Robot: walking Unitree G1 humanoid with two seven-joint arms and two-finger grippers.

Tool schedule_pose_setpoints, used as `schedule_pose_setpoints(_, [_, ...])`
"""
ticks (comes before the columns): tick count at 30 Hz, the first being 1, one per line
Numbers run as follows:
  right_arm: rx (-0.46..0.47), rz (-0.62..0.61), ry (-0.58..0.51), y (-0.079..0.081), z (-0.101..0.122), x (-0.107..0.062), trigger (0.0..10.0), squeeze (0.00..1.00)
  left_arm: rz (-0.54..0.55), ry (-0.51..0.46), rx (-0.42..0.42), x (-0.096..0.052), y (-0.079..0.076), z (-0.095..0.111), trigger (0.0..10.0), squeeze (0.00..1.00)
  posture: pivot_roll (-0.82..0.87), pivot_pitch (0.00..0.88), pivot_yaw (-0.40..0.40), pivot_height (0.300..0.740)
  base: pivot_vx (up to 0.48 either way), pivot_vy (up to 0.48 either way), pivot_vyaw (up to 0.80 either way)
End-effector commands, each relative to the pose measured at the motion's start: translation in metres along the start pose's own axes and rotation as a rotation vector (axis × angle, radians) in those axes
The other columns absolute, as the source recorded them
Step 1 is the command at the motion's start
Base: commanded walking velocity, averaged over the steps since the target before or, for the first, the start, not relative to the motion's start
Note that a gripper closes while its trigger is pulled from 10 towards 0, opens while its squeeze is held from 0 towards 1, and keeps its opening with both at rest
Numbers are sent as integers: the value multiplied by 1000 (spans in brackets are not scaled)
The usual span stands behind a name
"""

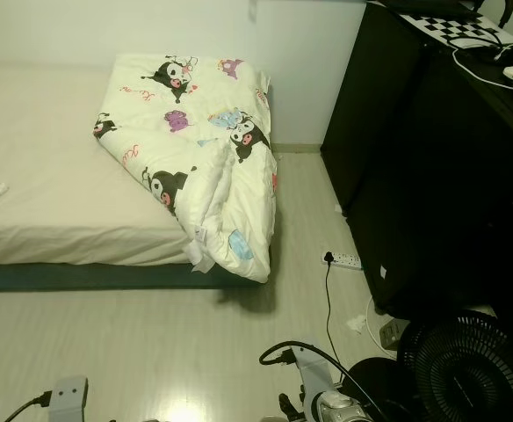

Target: Clean up the room

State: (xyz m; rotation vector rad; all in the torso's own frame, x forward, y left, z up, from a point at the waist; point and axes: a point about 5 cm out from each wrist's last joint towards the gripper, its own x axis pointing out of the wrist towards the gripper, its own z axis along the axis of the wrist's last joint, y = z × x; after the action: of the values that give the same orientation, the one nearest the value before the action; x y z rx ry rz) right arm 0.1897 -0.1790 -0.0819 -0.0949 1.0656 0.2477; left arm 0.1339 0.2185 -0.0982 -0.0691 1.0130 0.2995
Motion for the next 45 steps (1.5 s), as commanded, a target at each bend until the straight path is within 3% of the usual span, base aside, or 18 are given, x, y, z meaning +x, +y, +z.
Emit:
schedule_pose_setpoints(1, [14, 12, 0, 0, -3, 0, 10000, 0, 11, 7, -21, -1, 1, -5, 10000, 0, -28, 0, 9, 740, 0, 0, 781])
schedule_pose_setpoints(39, [28, -2, -20, -2, -3, -1, 10000, 0, -14, -15, -24, 0, 1, 2, 10000, 0, -25, 0, 3, 740, 0, 0, 773])
schedule_pose_setpoints(45, [35, -33, -13, -4, -4, -1, 10000, 0, -26, -48, -19, 1, 3, 8, 10000, 0, -26, 0, 3, 740, 253, 0, 0])
